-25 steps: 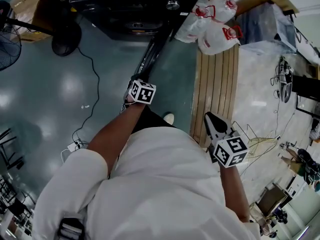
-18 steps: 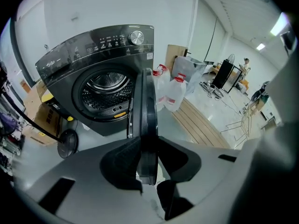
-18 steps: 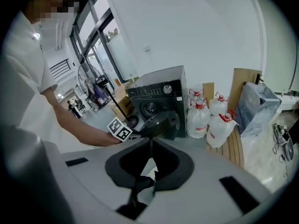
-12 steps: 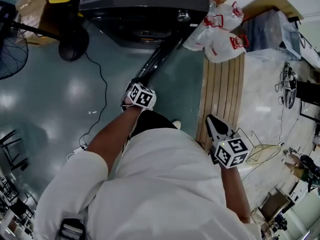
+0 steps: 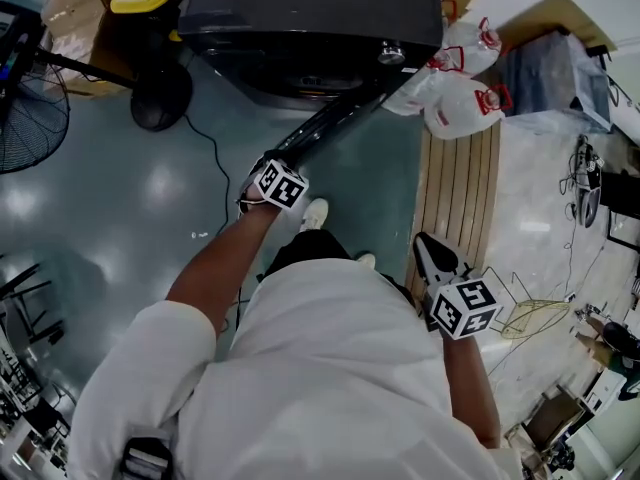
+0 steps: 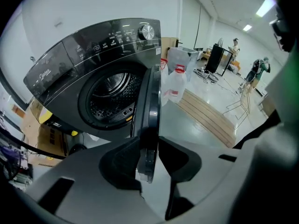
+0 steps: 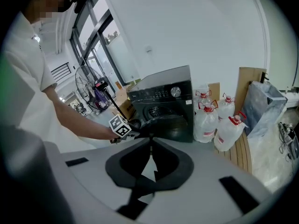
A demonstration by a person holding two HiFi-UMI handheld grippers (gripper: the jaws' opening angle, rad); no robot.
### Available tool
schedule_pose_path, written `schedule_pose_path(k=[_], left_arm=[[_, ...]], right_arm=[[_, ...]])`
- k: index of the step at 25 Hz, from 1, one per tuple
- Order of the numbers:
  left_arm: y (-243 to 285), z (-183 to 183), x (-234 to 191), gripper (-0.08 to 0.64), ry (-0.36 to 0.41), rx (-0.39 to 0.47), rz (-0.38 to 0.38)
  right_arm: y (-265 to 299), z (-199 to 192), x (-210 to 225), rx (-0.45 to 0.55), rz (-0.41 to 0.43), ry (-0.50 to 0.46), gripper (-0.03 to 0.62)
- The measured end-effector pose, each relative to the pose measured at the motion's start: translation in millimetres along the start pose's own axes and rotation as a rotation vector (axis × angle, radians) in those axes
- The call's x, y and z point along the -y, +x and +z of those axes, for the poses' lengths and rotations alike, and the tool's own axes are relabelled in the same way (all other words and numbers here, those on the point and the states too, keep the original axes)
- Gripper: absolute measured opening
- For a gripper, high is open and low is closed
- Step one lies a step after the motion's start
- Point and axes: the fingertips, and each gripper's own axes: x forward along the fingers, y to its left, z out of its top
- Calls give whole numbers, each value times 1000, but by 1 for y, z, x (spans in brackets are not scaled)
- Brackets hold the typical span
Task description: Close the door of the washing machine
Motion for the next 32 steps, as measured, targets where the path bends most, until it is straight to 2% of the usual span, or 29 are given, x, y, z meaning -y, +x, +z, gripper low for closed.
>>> schedule_pose_path(k=[12,24,32], left_arm=[[14,12,-66,135,126,-18,26],[28,35,-125,140,235,-37,89],[38,56,-163,138,252,-34,149]], right_arm=[[24,9,-6,2,-22,22,26],[28,13,-5,-4,-47,37,26],[28,20,6,-18,-66,44,25]])
